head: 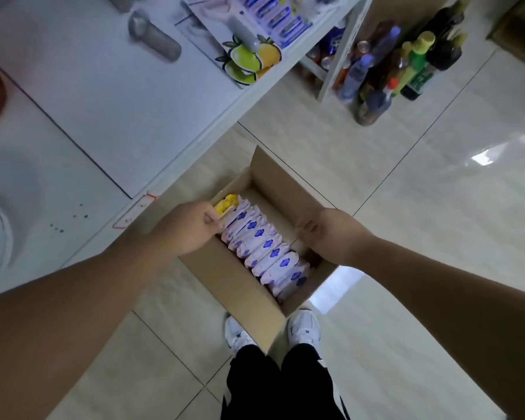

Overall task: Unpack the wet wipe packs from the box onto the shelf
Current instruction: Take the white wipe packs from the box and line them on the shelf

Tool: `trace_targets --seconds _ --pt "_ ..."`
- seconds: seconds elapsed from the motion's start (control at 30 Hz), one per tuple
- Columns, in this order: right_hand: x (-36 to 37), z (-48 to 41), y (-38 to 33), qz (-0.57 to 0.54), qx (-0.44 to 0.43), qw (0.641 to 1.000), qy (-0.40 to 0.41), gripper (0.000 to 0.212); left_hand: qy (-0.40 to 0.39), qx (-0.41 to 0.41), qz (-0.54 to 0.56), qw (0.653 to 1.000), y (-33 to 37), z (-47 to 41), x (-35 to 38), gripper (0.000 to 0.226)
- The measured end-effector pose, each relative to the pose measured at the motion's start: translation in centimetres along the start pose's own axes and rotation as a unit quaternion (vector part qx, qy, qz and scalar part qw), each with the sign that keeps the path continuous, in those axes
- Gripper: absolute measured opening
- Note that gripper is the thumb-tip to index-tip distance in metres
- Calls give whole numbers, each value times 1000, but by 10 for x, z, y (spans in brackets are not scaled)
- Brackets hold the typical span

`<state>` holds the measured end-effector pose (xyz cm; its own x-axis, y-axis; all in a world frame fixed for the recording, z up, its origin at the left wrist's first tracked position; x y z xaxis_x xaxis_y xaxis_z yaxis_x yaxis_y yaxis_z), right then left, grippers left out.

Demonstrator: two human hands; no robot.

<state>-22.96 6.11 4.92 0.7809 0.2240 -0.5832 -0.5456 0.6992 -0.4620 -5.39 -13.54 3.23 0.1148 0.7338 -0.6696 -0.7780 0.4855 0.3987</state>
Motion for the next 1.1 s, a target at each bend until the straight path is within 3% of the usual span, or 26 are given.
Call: trace_targets --seconds 0.1,0.23,0.5,0.73,0.83,0.93,1.1 --pt "23 -28 18 6 10 1000 -9 14 -1 -14 1 1000 -20 -27 21 10" --pt "54 -55 34 17 15 999 -23 37 7 -51 15 999 -48 -59 44 21" --pt "108 -98 60 -15 21 998 -62 6 20 -76 -29 996 -80 -115 81 55" --pt "135 -132 81 57 -13 996 -66 14 21 -73 -140 987 -86 -159 104 32" --pt "156 -140 83 161 -105 978 -82 6 15 -84 -162 983 -94 -171 117 39" --pt "178 -146 93 280 -188 938 -80 30 31 -77 -207 975 -94 -180 126 34" --pt "211 -148 114 385 -262 881 -80 17 42 -49 -319 945 -85 -192 137 17"
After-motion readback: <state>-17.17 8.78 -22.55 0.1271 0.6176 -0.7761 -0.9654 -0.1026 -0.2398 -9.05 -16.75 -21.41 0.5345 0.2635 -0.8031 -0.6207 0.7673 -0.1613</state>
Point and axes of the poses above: each hand's wrist, its own z-axis away from the middle knuckle, its own x-axis out of the palm, y = z × x, the point moved 7 cm from there along -z, towards the middle knuckle, and after that the axes turned 2 degrees about -y, right-handed, at the moved point
